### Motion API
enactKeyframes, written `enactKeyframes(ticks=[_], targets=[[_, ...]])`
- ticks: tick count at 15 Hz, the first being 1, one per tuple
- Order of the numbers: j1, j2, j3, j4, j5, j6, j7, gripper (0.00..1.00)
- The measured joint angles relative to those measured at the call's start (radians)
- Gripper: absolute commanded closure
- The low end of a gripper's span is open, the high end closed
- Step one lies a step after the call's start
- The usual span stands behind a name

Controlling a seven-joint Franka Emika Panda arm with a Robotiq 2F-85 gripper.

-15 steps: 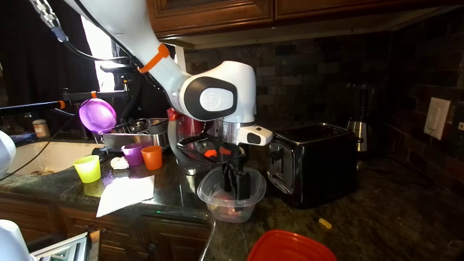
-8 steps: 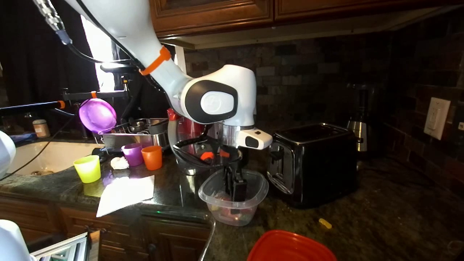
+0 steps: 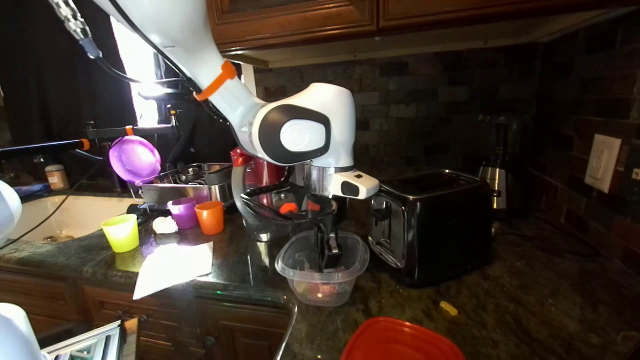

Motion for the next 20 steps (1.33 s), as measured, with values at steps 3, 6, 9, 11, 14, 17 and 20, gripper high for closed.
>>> enactKeyframes(ticks=[3,6,9,11,14,17,20], targets=[[0.000,-0.001,0.000,0.004,0.000,0.000,0.003,0.99],[0.000,-0.007,0.000,0.004,0.000,0.000,0.005,0.98],[0.001,-0.027,0.000,0.004,0.001,0.000,0.005,0.99],[0.001,-0.049,0.000,0.004,0.006,-0.001,0.004,0.99],[0.002,-0.091,0.001,0.004,0.027,-0.002,0.000,0.99],[0.007,-0.139,0.002,0.005,0.061,-0.021,-0.014,0.99],[0.010,-0.191,0.002,0.009,0.082,-0.043,-0.038,0.99]])
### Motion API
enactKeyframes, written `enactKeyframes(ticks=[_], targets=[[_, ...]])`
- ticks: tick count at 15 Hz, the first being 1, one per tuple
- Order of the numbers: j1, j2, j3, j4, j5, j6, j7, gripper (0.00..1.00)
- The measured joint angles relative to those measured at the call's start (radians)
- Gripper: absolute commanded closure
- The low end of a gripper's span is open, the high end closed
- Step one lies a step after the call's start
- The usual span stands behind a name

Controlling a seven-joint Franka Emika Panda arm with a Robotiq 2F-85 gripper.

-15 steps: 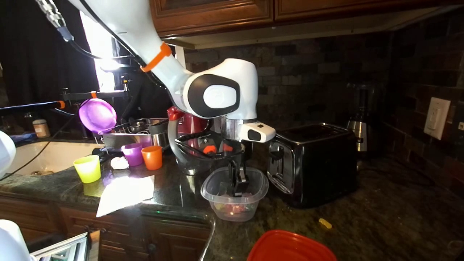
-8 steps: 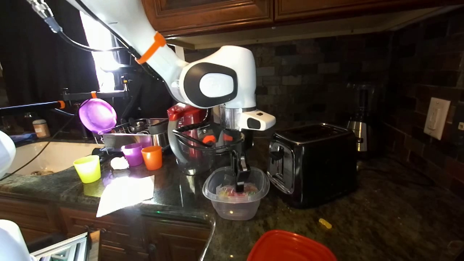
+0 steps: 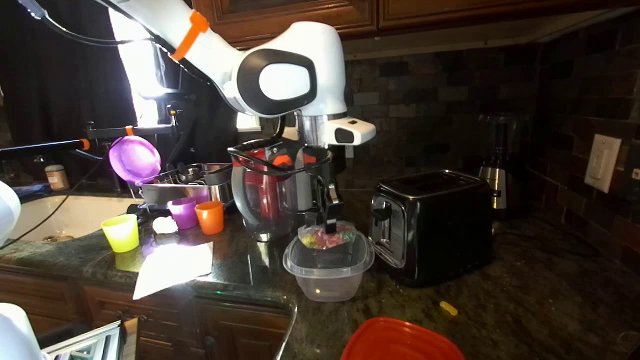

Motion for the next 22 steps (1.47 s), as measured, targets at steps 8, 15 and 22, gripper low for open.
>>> enactKeyframes(ticks=[8,15,22], targets=[[-0.012,-0.133,-0.022,0.041,0.030,-0.060,-0.076,0.99],[-0.073,-0.130,-0.086,0.110,0.027,-0.038,-0.116,0.99],[-0.110,0.013,-0.145,0.197,0.028,0.043,-0.153,0.99]])
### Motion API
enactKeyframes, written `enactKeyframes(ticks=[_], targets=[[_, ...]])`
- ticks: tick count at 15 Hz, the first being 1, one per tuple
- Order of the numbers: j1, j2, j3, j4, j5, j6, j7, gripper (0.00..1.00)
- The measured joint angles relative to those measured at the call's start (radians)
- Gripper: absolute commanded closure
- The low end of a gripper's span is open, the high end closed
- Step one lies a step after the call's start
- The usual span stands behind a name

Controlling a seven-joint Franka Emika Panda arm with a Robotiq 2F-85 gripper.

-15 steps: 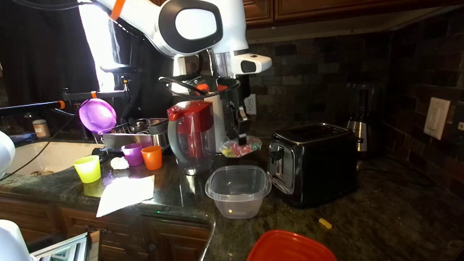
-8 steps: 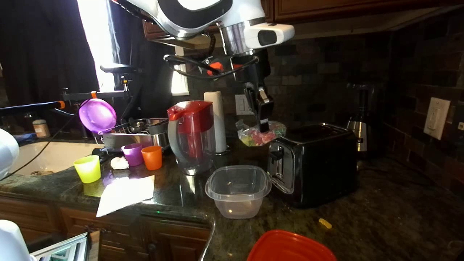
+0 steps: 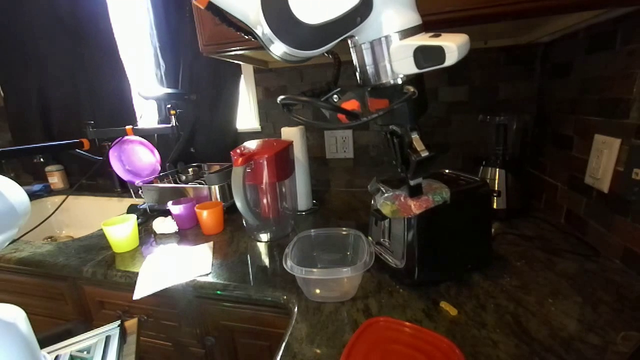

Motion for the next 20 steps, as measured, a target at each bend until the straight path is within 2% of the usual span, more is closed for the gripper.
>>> enactKeyframes(ticks=[6,11,20], targets=[[-0.017,0.156,-0.041,0.063,0.077,0.120,-0.065,0.99],[-0.040,0.277,-0.045,0.120,0.137,0.176,-0.081,0.99],[-0.118,0.435,-0.048,0.170,0.169,0.191,-0.092,0.99]])
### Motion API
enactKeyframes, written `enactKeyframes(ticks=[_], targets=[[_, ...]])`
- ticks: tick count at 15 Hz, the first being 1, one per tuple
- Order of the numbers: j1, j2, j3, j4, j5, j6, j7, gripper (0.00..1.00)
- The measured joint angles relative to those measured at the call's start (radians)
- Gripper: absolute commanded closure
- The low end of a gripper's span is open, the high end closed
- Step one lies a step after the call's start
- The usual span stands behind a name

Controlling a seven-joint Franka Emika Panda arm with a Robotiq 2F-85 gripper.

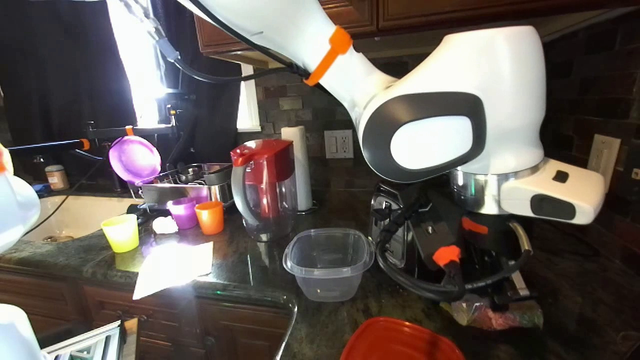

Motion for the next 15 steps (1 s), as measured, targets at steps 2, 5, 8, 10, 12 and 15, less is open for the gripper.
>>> enactKeyframes(ticks=[2,5,8,10,12,15], targets=[[-0.011,0.017,0.002,0.010,0.026,0.000,-0.008,0.99],[-0.017,0.039,0.009,0.021,0.047,0.000,-0.013,0.69],[-0.018,0.051,0.009,0.022,0.047,0.000,-0.013,0.48],[-0.020,0.044,0.009,0.021,0.059,0.000,-0.012,0.33],[-0.026,0.023,0.009,0.017,0.077,0.000,-0.012,0.18],[-0.032,-0.031,0.012,-0.010,0.129,-0.003,-0.032,0.00]])
